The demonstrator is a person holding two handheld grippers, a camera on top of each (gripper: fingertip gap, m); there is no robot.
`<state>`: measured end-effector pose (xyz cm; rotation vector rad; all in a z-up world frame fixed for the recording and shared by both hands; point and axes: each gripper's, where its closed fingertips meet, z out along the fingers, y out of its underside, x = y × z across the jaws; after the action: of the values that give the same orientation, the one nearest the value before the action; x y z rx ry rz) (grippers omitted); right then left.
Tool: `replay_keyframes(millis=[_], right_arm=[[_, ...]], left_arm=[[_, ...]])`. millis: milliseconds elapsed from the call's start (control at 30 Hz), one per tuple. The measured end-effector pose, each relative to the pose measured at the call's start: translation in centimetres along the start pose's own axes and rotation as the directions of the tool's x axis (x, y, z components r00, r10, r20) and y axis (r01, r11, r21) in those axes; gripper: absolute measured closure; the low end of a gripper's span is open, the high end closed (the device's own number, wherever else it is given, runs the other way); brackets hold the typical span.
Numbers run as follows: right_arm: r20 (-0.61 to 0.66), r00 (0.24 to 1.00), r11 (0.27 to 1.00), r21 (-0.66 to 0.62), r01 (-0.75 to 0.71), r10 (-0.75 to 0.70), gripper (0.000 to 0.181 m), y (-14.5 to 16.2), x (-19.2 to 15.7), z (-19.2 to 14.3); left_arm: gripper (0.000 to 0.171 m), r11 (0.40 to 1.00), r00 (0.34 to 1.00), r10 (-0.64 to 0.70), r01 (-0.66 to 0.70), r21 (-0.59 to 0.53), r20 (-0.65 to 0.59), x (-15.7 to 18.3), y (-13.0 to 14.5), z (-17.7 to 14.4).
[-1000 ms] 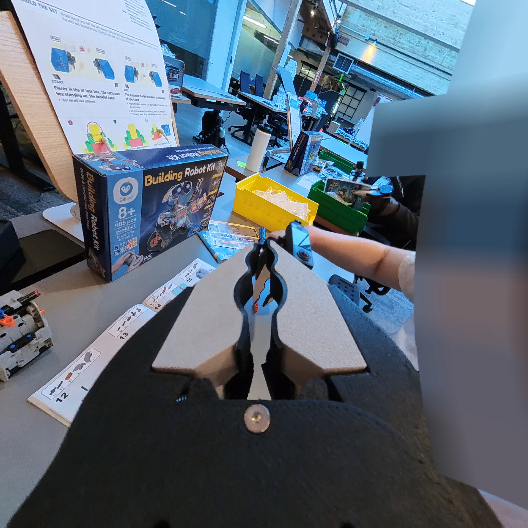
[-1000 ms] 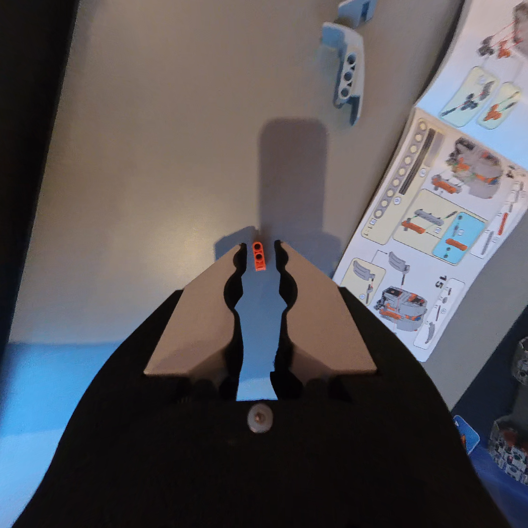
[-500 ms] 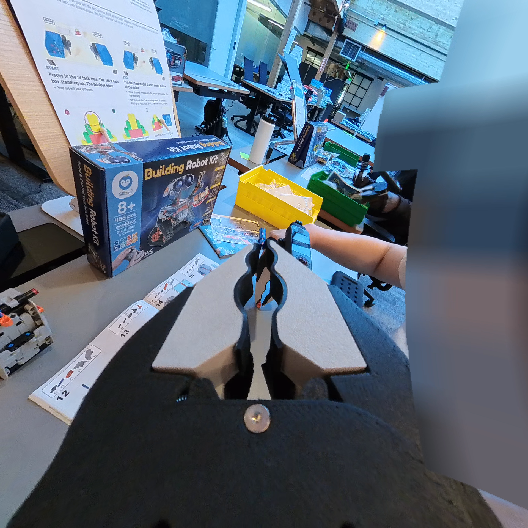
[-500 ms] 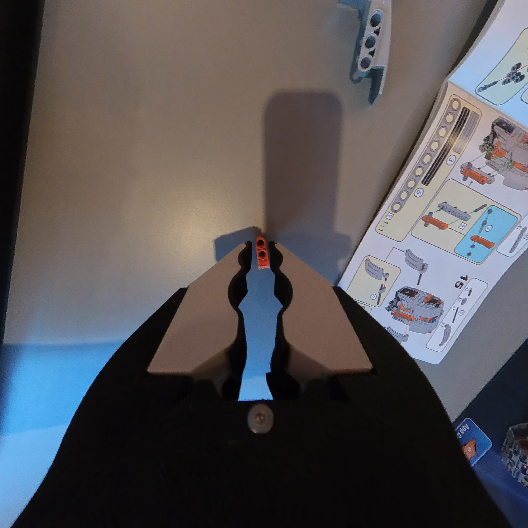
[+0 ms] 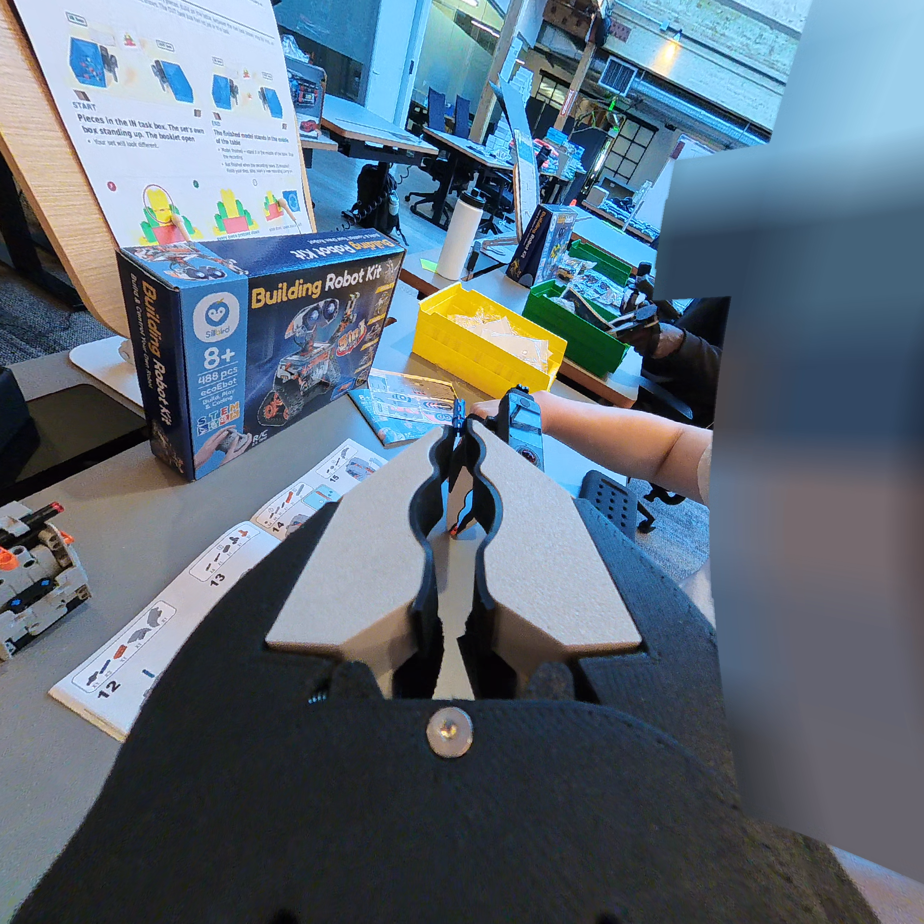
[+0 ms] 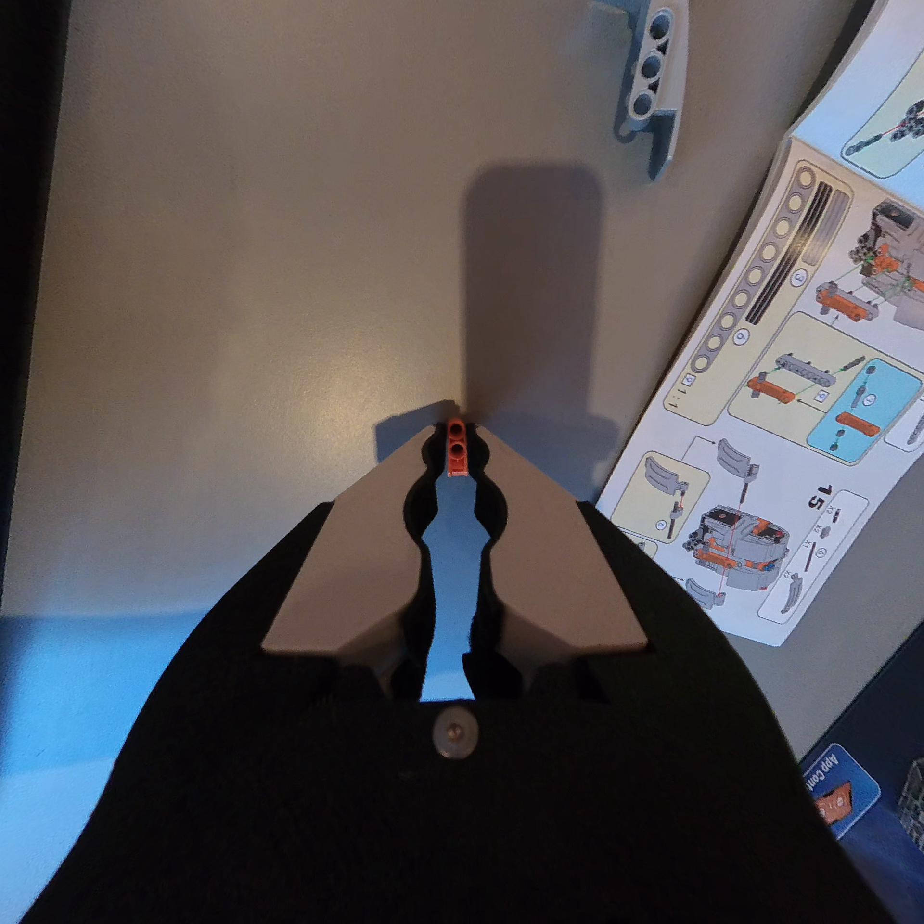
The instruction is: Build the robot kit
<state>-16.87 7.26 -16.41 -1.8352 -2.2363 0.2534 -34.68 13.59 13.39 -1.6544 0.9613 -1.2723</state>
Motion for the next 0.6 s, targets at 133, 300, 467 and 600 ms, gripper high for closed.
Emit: replay_keyframes(millis=[133,300,467,600], right_arm=[[-0.002,1.000,1.000,0.018,-0.016,0.016,0.174,-0.2,0.1,-0.1],[-0.149,0.978,0.963,0.248,-0.103,0.143,0.175,-2.7,3.4,-3.0],[-0.317,0.880,0.641,0.767,0.019,0.353,0.176,-10.0,8.8,-14.8],[-0.265,0.887,0.331,0.933,0.137,0.379,0.175,-14.3,8.4,-23.9]], left_arm=[[0.169,1.000,1.000,0.000,0.000,-0.004,-0.002,0.0,0.1,0.3],[0.169,1.000,1.000,-0.009,0.009,-0.021,-0.018,-0.1,0.2,0.8],[0.169,0.996,0.995,-0.033,0.025,-0.091,-0.090,0.3,0.7,3.1],[0.169,0.997,0.988,-0.004,-0.009,-0.083,-0.156,2.1,0.2,4.9]])
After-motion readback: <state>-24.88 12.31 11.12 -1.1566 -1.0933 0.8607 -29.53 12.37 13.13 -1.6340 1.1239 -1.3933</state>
